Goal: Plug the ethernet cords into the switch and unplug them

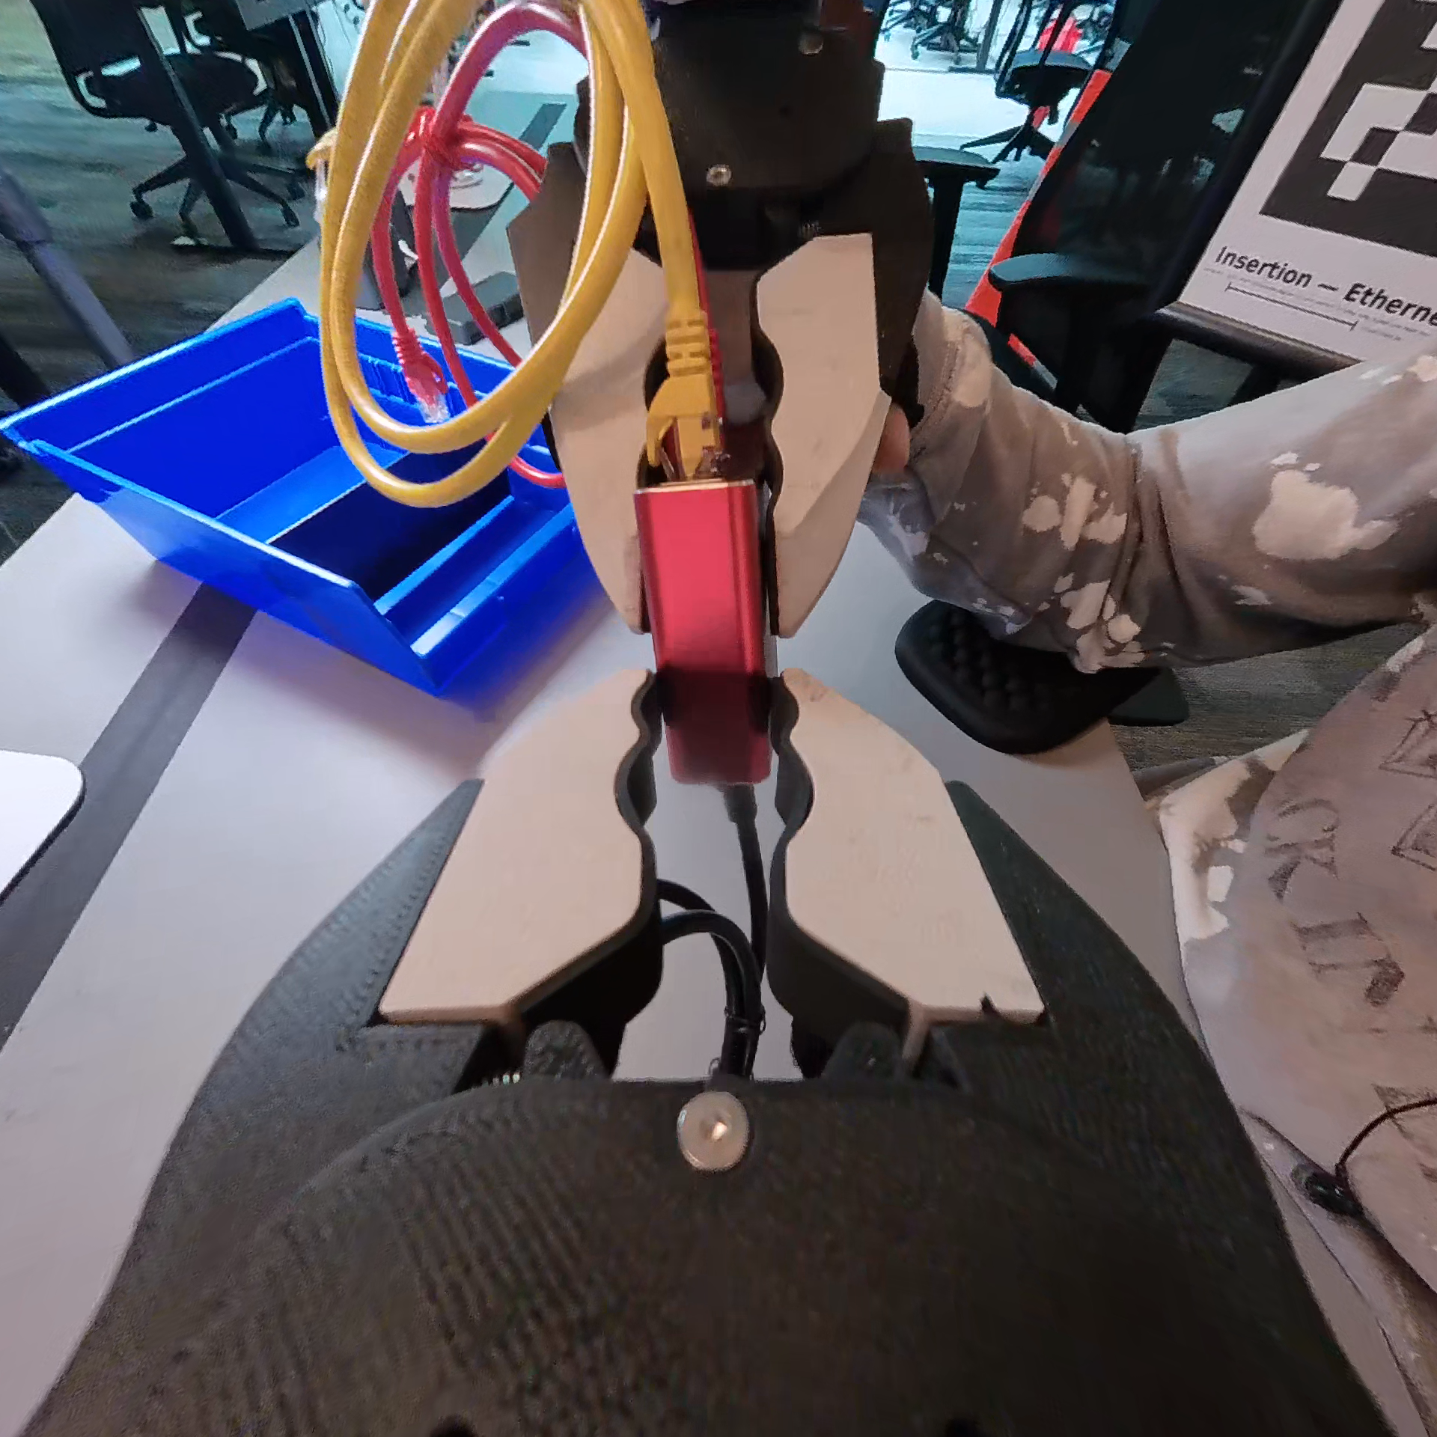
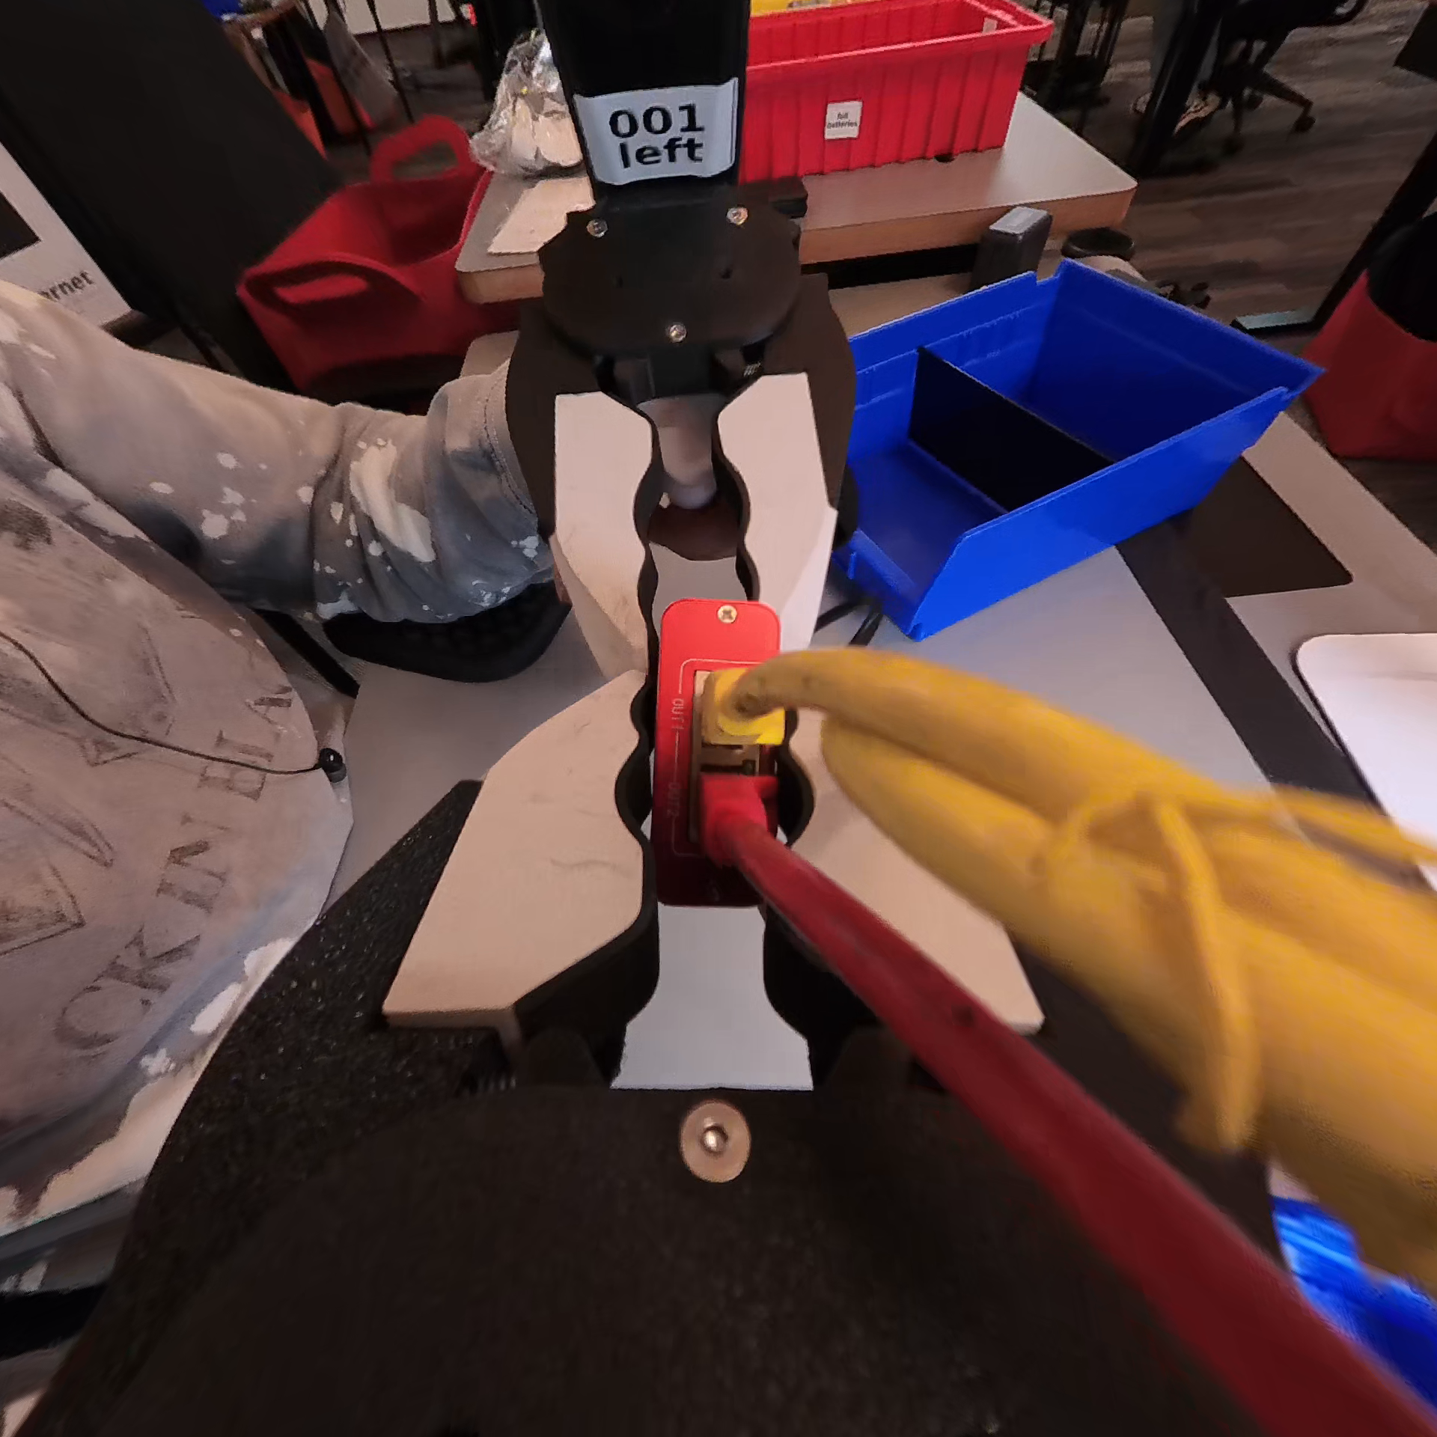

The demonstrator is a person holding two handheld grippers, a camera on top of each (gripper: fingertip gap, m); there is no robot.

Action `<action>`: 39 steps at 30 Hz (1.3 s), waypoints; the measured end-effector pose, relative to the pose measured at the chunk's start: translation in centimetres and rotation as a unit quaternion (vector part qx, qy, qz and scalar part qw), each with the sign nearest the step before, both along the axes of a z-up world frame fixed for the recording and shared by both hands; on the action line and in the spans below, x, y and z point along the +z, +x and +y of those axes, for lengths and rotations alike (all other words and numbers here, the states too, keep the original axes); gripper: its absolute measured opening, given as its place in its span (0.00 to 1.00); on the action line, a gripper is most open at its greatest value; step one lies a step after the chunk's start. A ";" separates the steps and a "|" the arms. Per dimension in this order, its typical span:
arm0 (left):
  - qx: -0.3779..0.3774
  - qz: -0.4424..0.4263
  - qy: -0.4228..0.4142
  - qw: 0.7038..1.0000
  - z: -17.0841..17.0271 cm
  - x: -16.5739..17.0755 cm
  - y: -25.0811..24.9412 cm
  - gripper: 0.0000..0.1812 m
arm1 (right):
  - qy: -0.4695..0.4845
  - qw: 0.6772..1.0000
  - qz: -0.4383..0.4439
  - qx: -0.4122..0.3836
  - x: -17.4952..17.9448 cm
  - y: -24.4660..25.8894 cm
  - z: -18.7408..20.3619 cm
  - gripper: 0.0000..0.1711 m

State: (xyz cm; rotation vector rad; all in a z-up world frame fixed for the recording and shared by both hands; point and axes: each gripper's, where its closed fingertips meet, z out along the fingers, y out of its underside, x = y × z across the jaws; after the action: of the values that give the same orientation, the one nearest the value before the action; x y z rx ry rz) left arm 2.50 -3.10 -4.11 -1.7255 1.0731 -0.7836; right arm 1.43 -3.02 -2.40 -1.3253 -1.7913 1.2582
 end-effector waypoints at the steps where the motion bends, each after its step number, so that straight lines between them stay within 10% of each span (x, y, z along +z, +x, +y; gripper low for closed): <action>1: 0.009 -0.005 -0.003 1.000 0.3 0.1 0.0 0.15 | -0.006 1.000 0.008 -0.012 0.3 -0.2 0.4 0.16; 11: 0.073 -0.246 -0.034 0.966 4.3 2.3 -2.9 0.14 | -0.095 0.963 0.111 -0.225 2.1 -3.6 6.4 0.31; 28: 0.200 0.009 0.232 0.952 3.2 5.4 -4.1 0.14 | -0.254 0.948 0.135 -0.135 3.3 -3.4 5.0 0.36; 39: 0.280 0.024 0.372 0.884 3.0 6.8 -4.1 0.14 | -0.372 0.832 0.322 -0.258 6.1 -4.0 6.6 0.41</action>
State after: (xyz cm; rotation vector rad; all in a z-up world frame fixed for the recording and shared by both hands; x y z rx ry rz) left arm -1.56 -0.13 2.69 -1.2635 0.6972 0.0594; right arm -2.59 3.62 3.72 -1.3742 -0.4115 1.8449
